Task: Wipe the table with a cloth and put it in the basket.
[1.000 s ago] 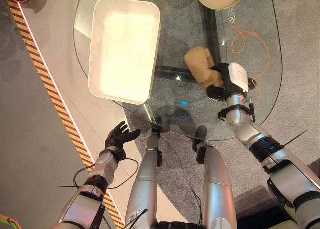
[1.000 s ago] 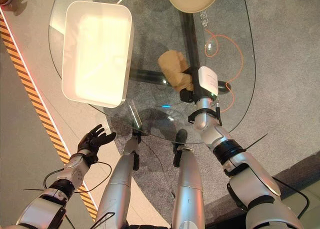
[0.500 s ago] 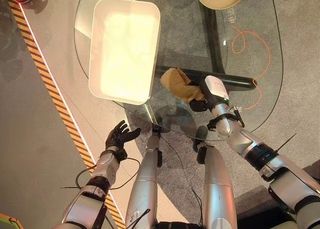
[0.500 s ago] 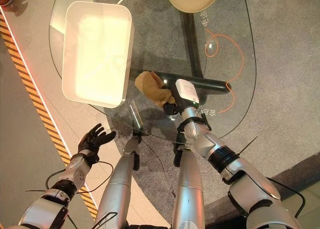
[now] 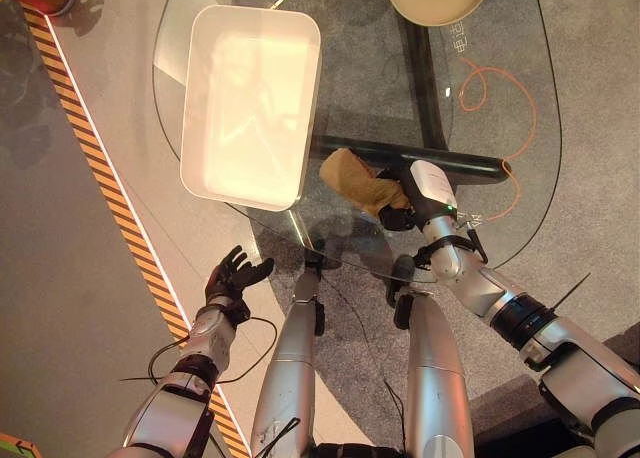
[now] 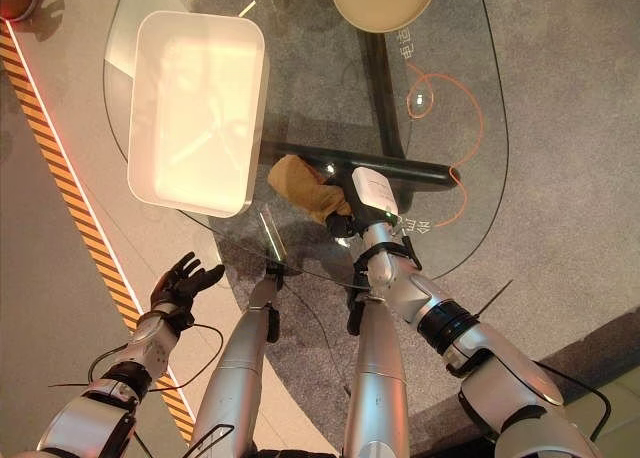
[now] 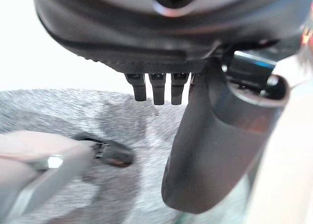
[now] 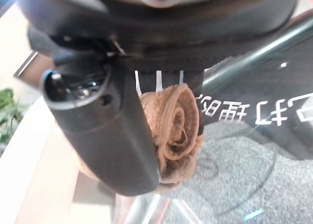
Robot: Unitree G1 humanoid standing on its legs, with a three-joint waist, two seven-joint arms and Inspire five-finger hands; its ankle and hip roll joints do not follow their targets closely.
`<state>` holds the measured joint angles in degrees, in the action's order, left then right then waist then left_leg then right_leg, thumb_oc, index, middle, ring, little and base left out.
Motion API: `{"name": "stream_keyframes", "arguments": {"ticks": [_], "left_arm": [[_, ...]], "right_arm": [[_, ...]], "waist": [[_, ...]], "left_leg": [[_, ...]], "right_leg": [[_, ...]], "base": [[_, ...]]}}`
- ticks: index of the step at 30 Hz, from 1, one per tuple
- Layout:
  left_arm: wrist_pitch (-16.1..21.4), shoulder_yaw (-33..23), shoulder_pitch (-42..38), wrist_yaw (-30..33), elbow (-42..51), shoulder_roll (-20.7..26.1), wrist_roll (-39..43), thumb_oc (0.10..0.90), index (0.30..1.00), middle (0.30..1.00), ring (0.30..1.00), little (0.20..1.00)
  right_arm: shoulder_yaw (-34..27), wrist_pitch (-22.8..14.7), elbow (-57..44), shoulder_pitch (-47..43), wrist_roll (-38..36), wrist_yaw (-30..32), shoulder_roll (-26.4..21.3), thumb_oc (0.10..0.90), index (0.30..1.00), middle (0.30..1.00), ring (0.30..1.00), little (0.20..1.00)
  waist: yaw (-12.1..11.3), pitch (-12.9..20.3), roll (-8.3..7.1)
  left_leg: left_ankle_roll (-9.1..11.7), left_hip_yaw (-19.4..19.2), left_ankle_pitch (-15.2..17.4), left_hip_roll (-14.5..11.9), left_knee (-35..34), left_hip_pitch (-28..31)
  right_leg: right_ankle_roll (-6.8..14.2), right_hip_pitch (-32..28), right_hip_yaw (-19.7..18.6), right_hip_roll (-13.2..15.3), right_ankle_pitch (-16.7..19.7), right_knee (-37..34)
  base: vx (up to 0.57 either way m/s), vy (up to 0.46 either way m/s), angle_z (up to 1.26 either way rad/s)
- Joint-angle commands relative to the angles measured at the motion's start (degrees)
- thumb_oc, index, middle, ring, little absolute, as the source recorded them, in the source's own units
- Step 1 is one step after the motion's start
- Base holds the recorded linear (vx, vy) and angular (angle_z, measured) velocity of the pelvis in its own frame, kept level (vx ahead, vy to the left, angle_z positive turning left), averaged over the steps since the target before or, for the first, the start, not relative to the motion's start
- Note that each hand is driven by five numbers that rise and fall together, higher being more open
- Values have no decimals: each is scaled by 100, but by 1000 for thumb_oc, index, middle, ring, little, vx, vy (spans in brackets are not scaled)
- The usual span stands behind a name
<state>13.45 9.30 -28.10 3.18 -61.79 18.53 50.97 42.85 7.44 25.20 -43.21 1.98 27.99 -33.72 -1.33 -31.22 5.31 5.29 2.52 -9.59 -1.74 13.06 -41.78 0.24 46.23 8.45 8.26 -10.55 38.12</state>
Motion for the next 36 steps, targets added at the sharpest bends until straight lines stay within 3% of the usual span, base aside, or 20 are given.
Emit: {"name": "stream_keyframes", "arguments": {"ticks": [1,10,14,22,28,32,36], "left_arm": [[504,-497,321,265,9,182,835,800,900,900,900,900],[871,-1275,245,378,512,370,1992,800,900,900,900,900],[1263,-1516,252,519,705,458,2214,800,900,900,900,900],[2366,-1721,145,1240,1668,632,1760,800,900,900,900,900],[2740,-1661,-69,1663,2658,600,820,800,900,900,900,900],[2618,-1556,-203,1623,3349,466,271,800,900,900,900,900],[2414,-1415,-222,973,3889,228,103,800,900,900,900,900]], "right_arm": [[-636,-542,-892,-121,-322,859,139,100,300,300,300,200],[-1452,-913,-1313,18,-235,1148,339,100,300,300,300,200],[-1603,-990,-1671,133,-208,1079,262,100,300,300,300,200],[-1739,-1054,-2265,268,-51,1009,171,100,300,300,300,200],[-1883,-1111,-2524,295,145,1025,274,100,300,300,300,200],[-2013,-1073,-2712,289,212,994,289,100,300,300,300,200],[-2129,-1098,-2820,347,352,967,371,100,300,300,300,200]], "waist": [[21,143,-127],[-5,143,-186],[18,143,-192],[25,143,-181],[-16,143,-204],[-34,143,-201],[-38,143,-194]], "left_leg": [[-286,-505,957,287,952,47],[-361,-439,1020,283,1041,13],[-375,-426,1038,297,1037,52],[-355,-392,1041,315,1037,101],[-342,-393,1013,297,972,79],[-341,-406,1001,295,924,69],[-338,-424,996,289,875,86]], "right_leg": [[178,-158,-31,-307,516,-933],[151,-134,-34,-350,467,-801],[127,-159,-51,-358,435,-785],[105,-229,-107,-358,374,-763],[124,-252,-94,-369,389,-828],[146,-262,-92,-379,410,-885],[177,-293,-92,-384,445,-949]], "base": [[0,0,0],[7,-20,0],[0,0,0],[0,18,0],[-11,-12,0],[-8,-8,0],[0,0,0]]}}
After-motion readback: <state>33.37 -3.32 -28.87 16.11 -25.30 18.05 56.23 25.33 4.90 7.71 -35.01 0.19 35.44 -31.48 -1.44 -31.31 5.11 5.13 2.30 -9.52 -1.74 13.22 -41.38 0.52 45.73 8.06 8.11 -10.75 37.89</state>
